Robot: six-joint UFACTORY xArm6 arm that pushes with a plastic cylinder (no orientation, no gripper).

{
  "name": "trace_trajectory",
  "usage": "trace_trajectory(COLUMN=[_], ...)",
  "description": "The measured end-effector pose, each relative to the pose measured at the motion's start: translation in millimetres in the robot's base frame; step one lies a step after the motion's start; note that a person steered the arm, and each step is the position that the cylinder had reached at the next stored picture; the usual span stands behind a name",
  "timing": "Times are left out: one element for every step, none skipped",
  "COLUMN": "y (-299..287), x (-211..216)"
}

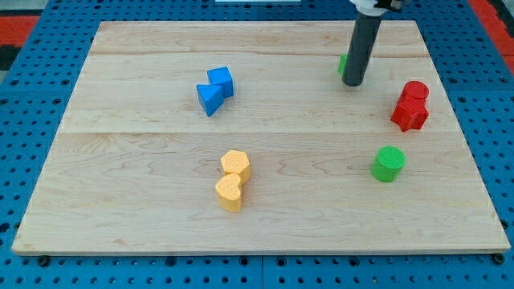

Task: Push the green circle closer to the green star

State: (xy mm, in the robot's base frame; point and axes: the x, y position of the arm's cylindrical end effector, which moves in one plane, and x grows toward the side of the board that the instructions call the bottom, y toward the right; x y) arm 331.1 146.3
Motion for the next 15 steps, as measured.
trace_trajectory(y=[0.0, -1.1, -23.1, -32.8, -42.9, -21.9, -20.7, -2.6, 20.6, 20.5, 20.6, 38.5, 34.3, 18.6, 18.3], x=[-31.2, 35.0, 131.1, 185.7, 217.0, 263.2, 235.1, 219.4, 214.1, 204.6, 202.0, 201.9, 194.6, 177.3, 145.1])
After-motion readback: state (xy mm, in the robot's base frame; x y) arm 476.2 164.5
